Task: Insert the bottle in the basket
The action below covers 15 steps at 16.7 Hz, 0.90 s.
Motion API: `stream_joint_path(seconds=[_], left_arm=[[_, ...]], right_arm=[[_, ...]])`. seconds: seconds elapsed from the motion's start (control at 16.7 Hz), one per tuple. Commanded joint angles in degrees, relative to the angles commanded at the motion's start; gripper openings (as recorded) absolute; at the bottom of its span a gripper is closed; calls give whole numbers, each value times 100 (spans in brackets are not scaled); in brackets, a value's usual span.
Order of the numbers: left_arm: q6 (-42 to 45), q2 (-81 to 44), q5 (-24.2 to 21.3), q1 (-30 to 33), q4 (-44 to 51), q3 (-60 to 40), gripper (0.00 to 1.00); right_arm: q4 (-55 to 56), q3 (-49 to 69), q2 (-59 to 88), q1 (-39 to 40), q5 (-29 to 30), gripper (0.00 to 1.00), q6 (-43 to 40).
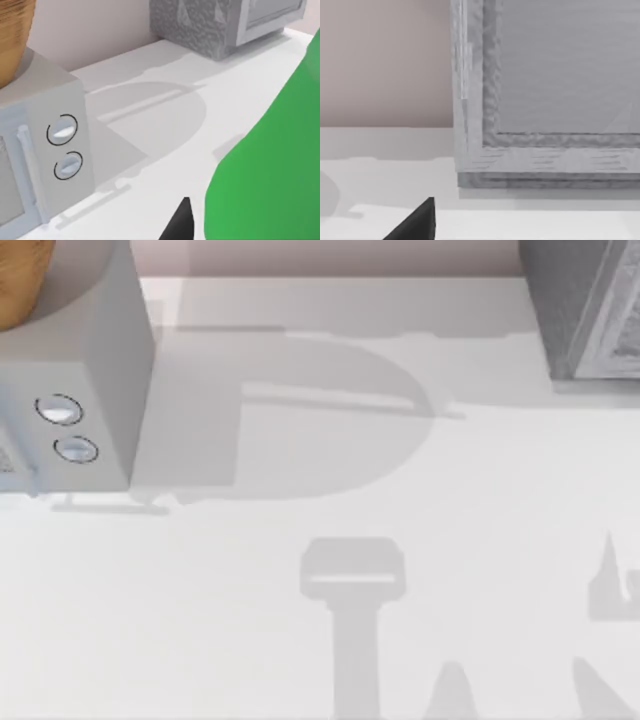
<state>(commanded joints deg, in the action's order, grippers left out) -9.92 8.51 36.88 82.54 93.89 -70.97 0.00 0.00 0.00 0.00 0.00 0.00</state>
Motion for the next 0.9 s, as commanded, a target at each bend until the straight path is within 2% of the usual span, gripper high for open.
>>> stream_joint_path(seconds=[0.3,0.9], left_arm=[[13,-1447,-859,-1543,-1356,-904,0],[355,-6516,-2907,-6219,-4828,-3278,0]], right_arm=[[0,0,0,0,0,100,0],[0,0,0,0,0,100,0]])
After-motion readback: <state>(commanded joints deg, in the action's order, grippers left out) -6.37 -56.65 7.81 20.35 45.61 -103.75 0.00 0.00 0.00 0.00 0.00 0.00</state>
